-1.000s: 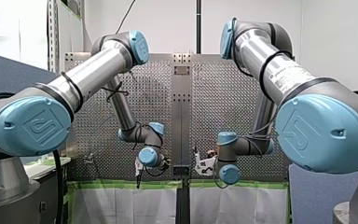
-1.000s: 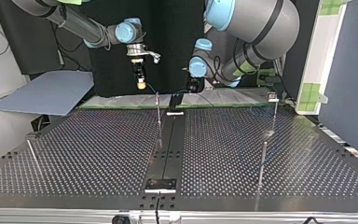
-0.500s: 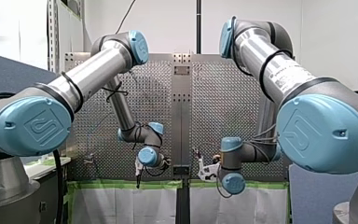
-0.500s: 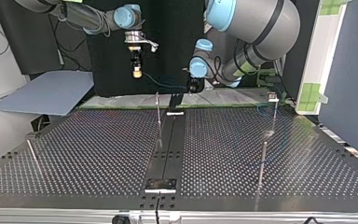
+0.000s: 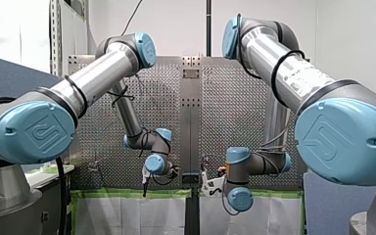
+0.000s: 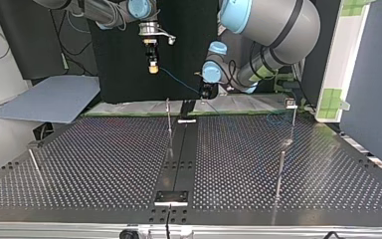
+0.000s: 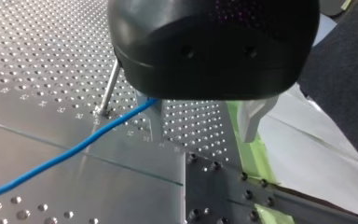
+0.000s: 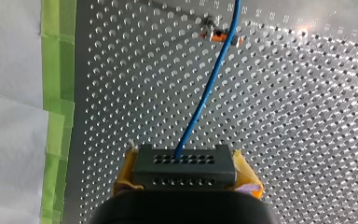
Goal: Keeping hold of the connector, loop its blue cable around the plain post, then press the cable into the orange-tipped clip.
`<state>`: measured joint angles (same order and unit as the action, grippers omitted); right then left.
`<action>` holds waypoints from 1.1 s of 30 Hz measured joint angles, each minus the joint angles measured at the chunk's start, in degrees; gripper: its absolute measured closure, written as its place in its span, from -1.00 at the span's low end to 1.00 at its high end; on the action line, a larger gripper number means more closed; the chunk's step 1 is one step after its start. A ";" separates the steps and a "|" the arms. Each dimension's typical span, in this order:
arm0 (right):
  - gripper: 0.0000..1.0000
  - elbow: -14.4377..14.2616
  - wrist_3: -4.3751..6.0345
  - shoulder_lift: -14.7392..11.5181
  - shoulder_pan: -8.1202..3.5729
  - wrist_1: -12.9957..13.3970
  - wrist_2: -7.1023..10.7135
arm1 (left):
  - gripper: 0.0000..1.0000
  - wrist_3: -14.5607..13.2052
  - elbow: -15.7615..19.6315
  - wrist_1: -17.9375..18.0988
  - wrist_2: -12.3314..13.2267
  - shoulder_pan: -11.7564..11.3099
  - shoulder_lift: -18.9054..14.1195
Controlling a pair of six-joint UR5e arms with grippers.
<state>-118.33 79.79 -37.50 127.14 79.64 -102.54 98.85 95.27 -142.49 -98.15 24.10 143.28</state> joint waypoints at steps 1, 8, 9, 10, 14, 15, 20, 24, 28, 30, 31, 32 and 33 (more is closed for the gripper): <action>1.00 0.00 0.00 0.01 0.11 0.04 -0.03 | -0.61 -0.30 0.00 -0.14 0.11 0.01 -0.03; 1.00 0.05 0.10 0.06 0.00 0.44 -0.09 | -0.61 -2.56 0.04 -1.52 -0.18 0.02 -0.05; 1.00 0.06 0.20 0.06 -0.12 0.44 -0.12 | -0.69 -2.66 0.04 -1.67 -0.32 0.02 -0.05; 1.00 0.06 0.30 0.07 -0.24 0.44 -0.15 | -0.69 -2.74 0.04 -1.79 -0.46 0.02 -0.06; 1.00 0.06 0.61 0.08 -0.77 0.44 -0.39 | -0.92 -2.92 0.05 -2.04 -0.95 0.01 -0.43; 1.00 0.06 0.66 0.06 -0.87 0.44 -0.53 | -0.92 -2.93 0.05 -2.07 -1.10 0.00 -0.63; 1.00 0.07 0.98 0.06 -1.52 0.35 -1.01 | -0.97 -3.03 0.06 -3.14 -2.74 0.19 -2.28; 1.00 0.33 1.23 0.07 -2.19 -0.01 -1.02 | -0.97 -4.04 0.36 -4.80 -5.01 0.79 -2.86; 1.00 1.17 1.24 0.07 -2.94 -1.39 -0.98 | -0.97 -5.42 1.23 -5.65 -6.42 1.20 -3.09; 1.00 1.68 1.15 0.10 -3.34 -2.17 -0.96 | -0.97 -5.89 1.65 -5.74 -6.58 1.42 -3.21; 1.00 1.87 1.11 0.10 -3.52 -2.41 -0.95 | -0.97 -6.17 1.95 -5.62 -6.57 1.65 -3.38; 1.00 2.10 1.07 0.10 -3.73 -2.68 -0.94 | -0.97 -6.67 2.48 -5.31 -6.57 2.09 -3.69; 1.00 2.24 1.05 0.10 -3.88 -2.83 -0.93 | -0.97 -7.10 2.90 -5.03 -6.54 2.45 -4.00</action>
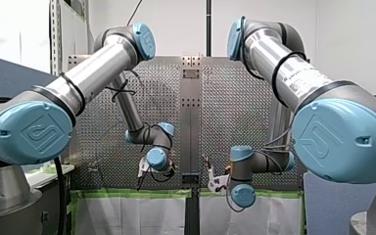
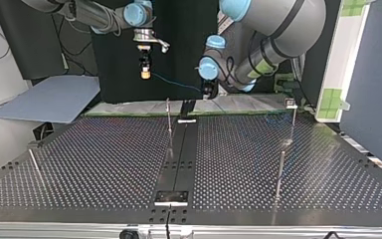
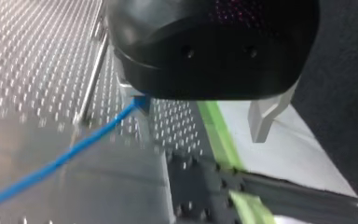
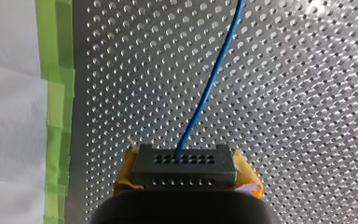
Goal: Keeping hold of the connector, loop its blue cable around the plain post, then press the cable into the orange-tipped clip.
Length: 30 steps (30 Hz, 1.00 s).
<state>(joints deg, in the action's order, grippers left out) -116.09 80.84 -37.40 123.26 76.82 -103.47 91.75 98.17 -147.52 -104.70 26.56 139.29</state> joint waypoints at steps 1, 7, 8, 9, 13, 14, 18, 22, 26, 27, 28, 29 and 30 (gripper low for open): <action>1.00 0.12 -0.02 0.00 -0.16 -0.11 0.00 | -0.97 -0.42 0.42 0.28 0.02 0.33 -0.31; 1.00 0.38 -0.14 -0.01 -1.04 -0.40 0.01 | -0.97 -2.26 3.65 0.49 0.11 2.54 -3.02; 1.00 0.41 -0.16 -0.01 -1.23 -0.41 0.00 | -0.97 -2.39 4.40 -0.03 -0.10 3.18 -3.37; 1.00 0.45 -0.18 -0.01 -1.40 -0.43 0.00 | -0.97 -2.44 4.99 -0.49 -0.39 3.71 -3.54; 1.00 0.63 -0.31 -0.01 -2.05 -0.51 0.06 | -0.97 -2.32 7.25 -2.11 -2.31 6.07 -4.09; 1.00 0.67 -0.35 -0.01 -2.23 -0.57 0.10 | -0.97 -2.09 7.63 -2.31 -3.00 6.82 -4.24; 1.00 0.76 -0.39 -0.01 -2.73 -0.78 0.19 | -0.97 -1.48 8.15 -2.60 -4.64 9.14 -5.04; 1.00 0.76 -0.40 0.01 -2.97 -0.85 0.35 | -0.97 -1.23 8.21 -2.16 -3.62 10.01 -6.85; 1.00 0.75 -0.44 0.03 -3.04 -1.18 0.64 | -0.97 -0.13 7.60 -0.35 -1.45 9.67 -9.19; 1.00 0.74 -0.45 0.03 -3.05 -1.37 0.66 | -0.97 0.25 7.28 0.10 -0.98 9.58 -9.67; 1.00 0.74 -0.46 0.03 -3.05 -1.57 0.68 | -0.97 0.65 6.91 0.41 -0.51 9.49 -10.15; 1.00 0.73 -0.47 0.04 -3.06 -1.85 0.70 | -0.97 1.18 6.32 0.55 0.16 9.37 -10.82; 1.00 0.73 -0.47 0.05 -3.06 -2.10 0.70 | -0.97 1.50 5.87 0.55 0.64 9.27 -11.31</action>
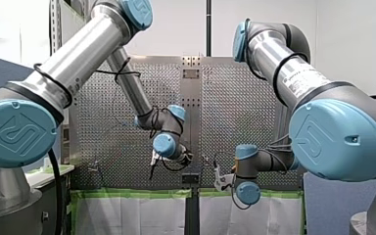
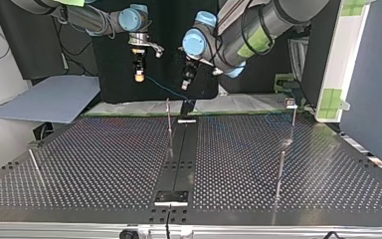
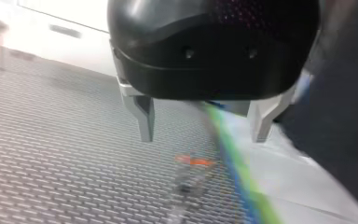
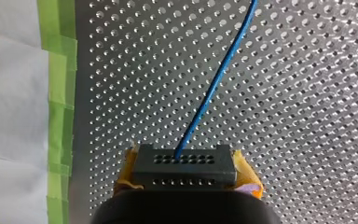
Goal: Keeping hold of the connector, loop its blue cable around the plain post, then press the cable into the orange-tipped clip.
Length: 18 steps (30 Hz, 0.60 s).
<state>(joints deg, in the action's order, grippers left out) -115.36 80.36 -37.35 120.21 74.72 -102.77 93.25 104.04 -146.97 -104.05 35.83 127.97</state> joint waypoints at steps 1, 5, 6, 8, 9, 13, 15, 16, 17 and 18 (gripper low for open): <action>1.00 0.00 0.00 0.00 0.00 -0.24 0.00 | -0.97 0.24 -0.44 -0.04 0.48 -0.09 -0.48; 1.00 0.00 -0.01 0.07 -0.01 -1.04 0.01 | -0.97 0.79 -2.32 -0.19 1.96 -0.60 -1.90; 1.00 0.00 -0.01 0.08 -0.01 -1.12 0.01 | -0.97 0.84 -2.54 -0.24 2.06 -0.75 -1.92; 1.00 -0.01 -0.01 0.10 -0.01 -1.23 0.01 | -0.97 0.79 -2.81 -0.53 2.15 -1.13 -1.56; 1.00 0.00 -0.01 0.10 -0.02 -1.26 0.02 | -0.97 0.73 -2.88 -0.65 2.15 -1.32 -1.29; 1.00 0.00 0.00 0.22 -0.01 -1.30 0.01 | -0.97 0.21 -3.01 -0.97 2.04 -2.13 0.41; 1.00 -0.01 0.03 0.27 -0.01 -1.28 0.02 | -0.97 -0.14 -3.17 -1.04 1.90 -2.59 1.46; 1.00 0.00 0.04 0.30 -0.02 -1.27 0.02 | -0.97 -0.27 -3.27 -1.03 1.84 -2.77 1.95; 1.00 -0.01 0.07 0.31 -0.01 -1.26 0.02 | -0.97 -0.43 -3.40 -1.02 1.80 -2.99 2.54; 1.00 -0.01 0.10 0.33 -0.01 -1.25 0.02 | -0.97 -0.57 -3.52 -1.02 1.83 -3.14 2.88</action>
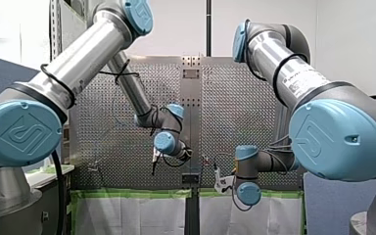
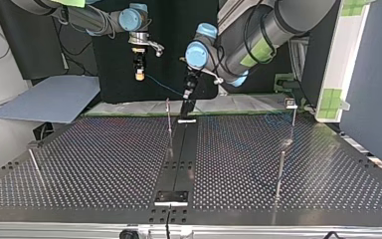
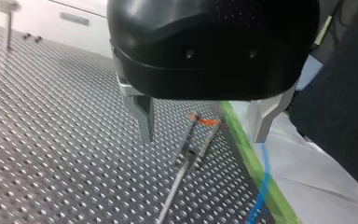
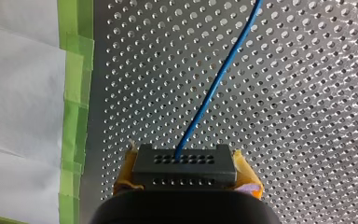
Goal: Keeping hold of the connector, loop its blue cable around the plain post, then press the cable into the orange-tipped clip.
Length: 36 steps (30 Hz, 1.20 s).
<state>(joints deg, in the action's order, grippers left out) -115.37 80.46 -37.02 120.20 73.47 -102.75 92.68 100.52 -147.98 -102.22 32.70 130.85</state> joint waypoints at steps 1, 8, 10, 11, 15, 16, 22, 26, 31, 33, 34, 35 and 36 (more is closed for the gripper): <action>1.00 0.00 0.02 0.02 0.00 0.02 0.00 | -0.97 -0.14 -0.18 -0.03 0.07 -0.12 0.24; 1.00 0.06 0.06 0.12 -0.02 0.24 0.12 | -0.97 -0.65 -1.98 -0.83 0.62 -0.40 0.75; 1.00 0.07 0.06 0.12 -0.01 0.25 0.20 | -0.97 -0.66 -2.14 -0.97 0.64 -0.40 0.74; 1.00 0.07 0.06 0.13 -0.01 0.24 0.25 | -0.97 -0.64 -2.18 -1.12 0.61 -0.41 0.75; 1.00 0.07 0.01 0.14 -0.02 0.11 0.32 | -0.97 -0.64 -2.20 -2.06 -0.01 -0.42 0.75; 1.00 0.07 0.00 0.13 -0.02 0.07 0.33 | -0.97 -0.69 -2.20 -2.27 -0.22 -0.42 0.75; 1.00 0.08 -0.02 0.14 -0.02 -0.06 0.38 | -0.97 -1.70 -2.22 -2.68 -0.29 -0.38 0.76; 1.00 0.07 -0.02 0.14 -0.01 -0.07 0.49 | -0.97 -2.49 -2.22 -2.48 0.91 -0.18 0.75; 1.00 0.08 -0.02 0.15 -0.01 -0.13 0.52 | -0.97 -3.10 -2.21 -2.67 1.08 -0.07 0.75; 1.00 0.08 -0.02 0.15 -0.01 -0.14 0.53 | -0.97 -3.36 -2.22 -2.72 0.75 -0.07 0.75; 1.00 0.08 -0.02 0.15 -0.01 -0.15 0.52 | -0.97 -3.45 -2.22 -2.72 0.58 -0.07 0.75; 1.00 0.08 -0.02 0.16 -0.01 -0.15 0.53 | -0.97 -3.55 -2.22 -2.69 0.38 -0.06 0.75; 1.00 0.07 -0.02 0.17 -0.01 -0.16 0.54 | -0.97 -3.64 -2.22 -2.66 0.26 -0.05 0.75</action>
<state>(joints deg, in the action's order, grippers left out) -115.30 80.44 -36.85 120.19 73.32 -102.22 89.05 98.30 -150.65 -101.96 32.64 131.60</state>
